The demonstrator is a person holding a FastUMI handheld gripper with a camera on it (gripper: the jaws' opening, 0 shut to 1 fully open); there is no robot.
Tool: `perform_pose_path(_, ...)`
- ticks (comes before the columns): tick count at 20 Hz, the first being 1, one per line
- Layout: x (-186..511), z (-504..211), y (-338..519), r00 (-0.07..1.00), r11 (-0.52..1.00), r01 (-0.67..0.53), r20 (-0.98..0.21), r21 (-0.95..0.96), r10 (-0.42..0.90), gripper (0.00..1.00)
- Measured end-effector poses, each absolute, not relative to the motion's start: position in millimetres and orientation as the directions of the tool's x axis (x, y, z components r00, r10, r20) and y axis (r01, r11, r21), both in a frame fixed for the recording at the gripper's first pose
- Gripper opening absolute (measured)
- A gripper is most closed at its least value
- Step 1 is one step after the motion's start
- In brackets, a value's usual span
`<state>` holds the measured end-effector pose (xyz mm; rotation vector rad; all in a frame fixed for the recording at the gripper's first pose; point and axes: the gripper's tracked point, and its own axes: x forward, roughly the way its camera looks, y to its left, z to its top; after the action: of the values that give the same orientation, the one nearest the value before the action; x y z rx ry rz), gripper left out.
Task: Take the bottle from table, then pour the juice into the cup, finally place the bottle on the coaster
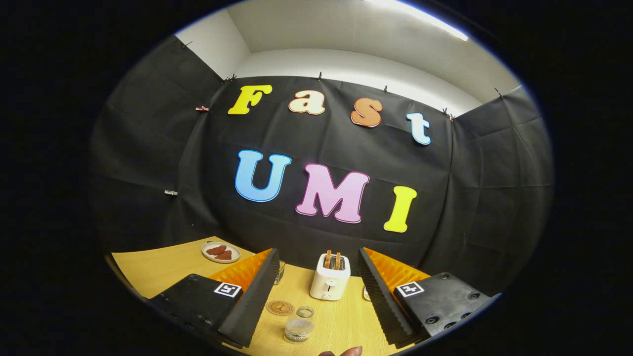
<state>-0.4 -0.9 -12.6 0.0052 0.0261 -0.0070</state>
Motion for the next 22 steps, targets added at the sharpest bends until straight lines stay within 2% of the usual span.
perform_pose_path(6,-0.2,-50.3,-0.3,1.000,0.999,0.014,-0.018,0.036,-0.013,0.97)
perform_pose_path(11,6.0,-126.5,16.3,0.997,0.998,-0.029,-0.064,0.050,0.032,0.97)
perform_pose_path(22,28.5,-286.8,33.1,0.980,0.993,0.013,-0.200,0.115,0.010,0.97)
